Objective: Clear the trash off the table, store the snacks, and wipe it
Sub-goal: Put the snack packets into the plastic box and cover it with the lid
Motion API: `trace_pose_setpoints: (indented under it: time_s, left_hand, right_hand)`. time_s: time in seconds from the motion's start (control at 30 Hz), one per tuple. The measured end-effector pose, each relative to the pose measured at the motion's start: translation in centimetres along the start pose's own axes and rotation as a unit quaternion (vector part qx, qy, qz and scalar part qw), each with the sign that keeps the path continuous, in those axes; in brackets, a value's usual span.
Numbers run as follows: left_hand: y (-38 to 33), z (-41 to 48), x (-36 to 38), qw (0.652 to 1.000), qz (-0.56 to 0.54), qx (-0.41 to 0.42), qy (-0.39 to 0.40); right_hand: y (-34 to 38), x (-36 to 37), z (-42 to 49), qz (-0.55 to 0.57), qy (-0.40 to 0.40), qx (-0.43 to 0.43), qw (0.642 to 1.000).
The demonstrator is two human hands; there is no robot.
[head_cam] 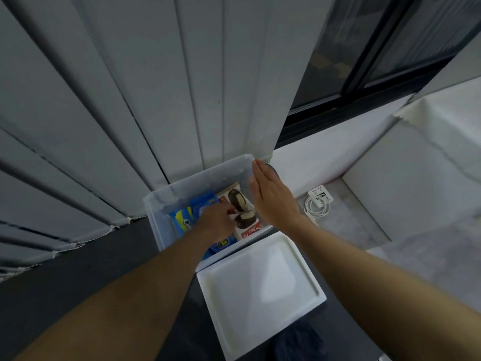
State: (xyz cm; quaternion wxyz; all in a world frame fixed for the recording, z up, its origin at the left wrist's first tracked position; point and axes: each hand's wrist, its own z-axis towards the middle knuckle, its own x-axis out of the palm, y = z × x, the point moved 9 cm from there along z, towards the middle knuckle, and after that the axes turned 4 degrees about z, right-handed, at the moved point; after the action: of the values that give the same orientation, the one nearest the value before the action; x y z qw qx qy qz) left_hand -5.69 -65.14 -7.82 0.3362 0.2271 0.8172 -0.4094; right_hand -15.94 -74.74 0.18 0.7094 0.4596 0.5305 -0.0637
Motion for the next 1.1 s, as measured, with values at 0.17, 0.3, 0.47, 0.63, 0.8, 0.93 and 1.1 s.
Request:
trace_pose_setpoints:
  time_s: [0.17, 0.3, 0.47, 0.63, 0.8, 0.93, 1.1]
  left_hand:
    - [-0.7, 0.5, 0.0, 0.955, 0.291, 0.050, -0.035]
    - [0.3, 1.6, 1.3, 0.943, 0.330, 0.030, 0.024]
    - [0.7, 2.0, 1.8, 0.942, 0.332, 0.022, 0.035]
    - [0.7, 1.9, 1.8, 0.940, 0.340, 0.021, 0.037]
    - [0.7, 1.2, 0.9, 0.945, 0.320, 0.044, 0.040]
    - [1.3, -0.1, -1.3, 0.948, 0.315, 0.035, 0.031]
    - [1.4, -3.1, -5.1, 0.949, 0.310, 0.052, -0.012]
  right_hand:
    - [-0.4, 0.5, 0.2, -0.014, 0.003, 0.001, 1.000]
    - [-0.3, 0.5, 0.2, -0.015, 0.005, 0.004, 1.000]
    - [-0.4, 0.6, 0.3, -0.027, 0.005, 0.008, 1.000]
    - [-0.4, 0.7, 0.3, -0.035, 0.004, 0.006, 0.999]
    - [-0.4, 0.8, 0.3, -0.031, 0.008, 0.011, 0.999]
    - [-0.1, 0.8, 0.1, -0.049, 0.024, 0.013, 0.998]
    - [0.8, 0.6, -0.1, -0.107, 0.030, 0.000, 0.994]
